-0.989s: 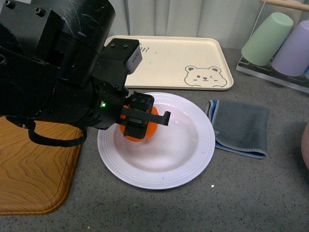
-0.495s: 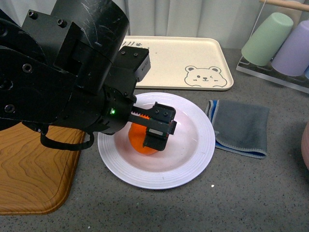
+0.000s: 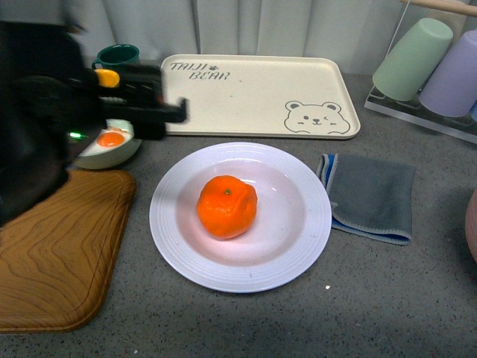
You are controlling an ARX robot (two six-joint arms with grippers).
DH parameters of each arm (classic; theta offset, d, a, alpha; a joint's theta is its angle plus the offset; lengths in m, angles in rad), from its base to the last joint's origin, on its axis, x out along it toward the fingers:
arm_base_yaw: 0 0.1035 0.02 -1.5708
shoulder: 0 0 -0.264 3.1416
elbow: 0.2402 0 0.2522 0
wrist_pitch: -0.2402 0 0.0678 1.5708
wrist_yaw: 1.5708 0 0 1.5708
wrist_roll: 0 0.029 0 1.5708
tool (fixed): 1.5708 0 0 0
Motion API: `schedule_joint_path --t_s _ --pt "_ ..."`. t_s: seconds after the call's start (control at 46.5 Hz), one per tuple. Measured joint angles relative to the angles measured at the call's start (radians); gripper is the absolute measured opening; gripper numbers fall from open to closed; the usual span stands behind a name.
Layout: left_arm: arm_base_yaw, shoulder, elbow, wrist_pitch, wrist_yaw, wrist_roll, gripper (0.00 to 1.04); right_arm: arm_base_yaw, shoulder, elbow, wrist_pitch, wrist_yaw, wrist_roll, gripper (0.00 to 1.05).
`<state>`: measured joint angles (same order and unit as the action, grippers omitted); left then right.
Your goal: Place orange and plate with both arms
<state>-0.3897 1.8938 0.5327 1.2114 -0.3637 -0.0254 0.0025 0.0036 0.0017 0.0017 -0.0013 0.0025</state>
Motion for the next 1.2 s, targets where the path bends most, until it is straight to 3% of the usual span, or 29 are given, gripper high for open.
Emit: schedule_joint_path --t_s 0.129,0.387,0.581,0.903,0.946,1.011,1.204 --pt "0.063 -0.132 -0.124 0.138 0.036 0.007 0.45 0.0 0.0 0.0 0.0 0.0 0.0 0.95" --pt "0.16 -0.35 -0.314 0.092 0.139 0.014 0.04 0.0 0.0 0.0 0.0 0.0 0.0 0.95" --pt "0.23 -0.571 -0.422 -0.019 0.209 0.018 0.04 0.0 0.0 0.0 0.0 0.0 0.0 0.95" --pt "0.302 -0.959 -0.486 -0.336 0.281 0.018 0.04 0.0 0.0 0.0 0.0 0.0 0.0 0.95" --pt "0.343 -1.001 -0.495 -0.372 0.343 0.018 0.04 0.0 0.0 0.0 0.0 0.0 0.0 0.95" --pt "0.38 -1.068 -0.506 -0.426 0.356 0.018 0.04 0.0 0.0 0.0 0.0 0.0 0.0 0.95" --pt "0.387 -1.23 -0.512 -0.566 0.364 0.018 0.04 0.0 0.0 0.0 0.0 0.0 0.0 0.95"
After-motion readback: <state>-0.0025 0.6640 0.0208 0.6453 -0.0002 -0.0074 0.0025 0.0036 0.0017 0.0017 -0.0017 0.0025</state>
